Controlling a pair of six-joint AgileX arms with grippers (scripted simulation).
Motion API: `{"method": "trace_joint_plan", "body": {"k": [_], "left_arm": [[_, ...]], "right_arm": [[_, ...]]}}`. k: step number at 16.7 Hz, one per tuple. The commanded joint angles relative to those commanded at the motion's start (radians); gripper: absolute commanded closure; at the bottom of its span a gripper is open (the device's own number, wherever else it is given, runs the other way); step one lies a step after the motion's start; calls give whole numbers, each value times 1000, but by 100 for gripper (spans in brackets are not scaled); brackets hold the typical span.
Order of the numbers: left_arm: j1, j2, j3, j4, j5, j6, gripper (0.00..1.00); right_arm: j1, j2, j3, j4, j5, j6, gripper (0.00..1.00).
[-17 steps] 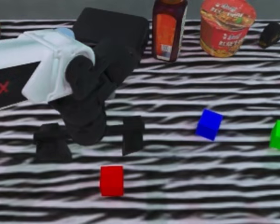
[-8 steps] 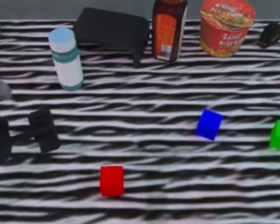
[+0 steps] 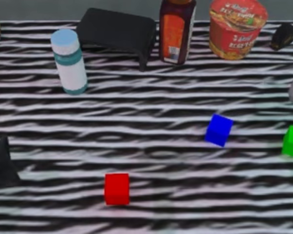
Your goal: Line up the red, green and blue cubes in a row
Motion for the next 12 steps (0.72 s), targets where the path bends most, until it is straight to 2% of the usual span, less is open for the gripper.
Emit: {"method": "trace_joint_plan", "body": {"k": [6, 12], "left_arm": [[77, -225, -122, 179, 18, 180, 0], [80, -237, -126, 188, 20, 189, 0]], "right_arm": [[12, 255, 210, -138, -5, -160, 0], [7, 264, 217, -142, -6, -166, 0]]}}
